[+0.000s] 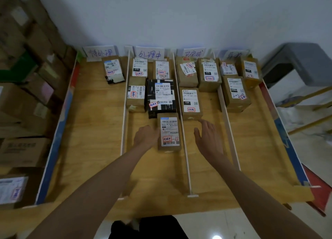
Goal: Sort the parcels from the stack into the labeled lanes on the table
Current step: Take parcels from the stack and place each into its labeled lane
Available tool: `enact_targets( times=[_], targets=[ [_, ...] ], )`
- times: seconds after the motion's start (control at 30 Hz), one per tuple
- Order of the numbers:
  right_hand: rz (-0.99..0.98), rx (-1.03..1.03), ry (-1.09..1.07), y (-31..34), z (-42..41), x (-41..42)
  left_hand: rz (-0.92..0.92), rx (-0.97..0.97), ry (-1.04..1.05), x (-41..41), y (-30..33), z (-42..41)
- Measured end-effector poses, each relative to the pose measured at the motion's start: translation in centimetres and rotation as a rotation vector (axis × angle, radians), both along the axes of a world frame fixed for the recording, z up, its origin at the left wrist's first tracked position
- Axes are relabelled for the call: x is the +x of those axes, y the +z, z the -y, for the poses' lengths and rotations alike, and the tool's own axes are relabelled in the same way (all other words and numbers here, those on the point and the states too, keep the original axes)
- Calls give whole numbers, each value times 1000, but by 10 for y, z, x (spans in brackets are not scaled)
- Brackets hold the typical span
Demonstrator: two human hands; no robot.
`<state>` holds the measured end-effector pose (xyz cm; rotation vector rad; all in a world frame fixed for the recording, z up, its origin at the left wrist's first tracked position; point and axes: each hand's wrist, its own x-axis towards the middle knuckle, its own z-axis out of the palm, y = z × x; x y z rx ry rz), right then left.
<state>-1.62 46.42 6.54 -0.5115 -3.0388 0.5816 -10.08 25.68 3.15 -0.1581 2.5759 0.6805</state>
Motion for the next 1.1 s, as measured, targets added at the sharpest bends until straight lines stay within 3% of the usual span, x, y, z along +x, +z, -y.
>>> enact_targets(
  times=[0.2,0.33,0.6,0.8,1.0,1.1],
  targets=[
    [-100,33,192,30,59,-48,-296,-208,-188,-5,55,89],
    [-166,43,331,51,121,-79,-426,-342,-148,5,88,164],
    [-219,51,589,90,261,-114,-493,-393,136,39,132,312],
    [-225,54,649,111,349,-126,-525,-468,230,48,148,409],
    [-261,-24,632,114,424,-137,-518,-458,212,22,152,486],
    [-179,-78,568,110,462,-144,-518,-425,183,0,149,520]
  ],
)
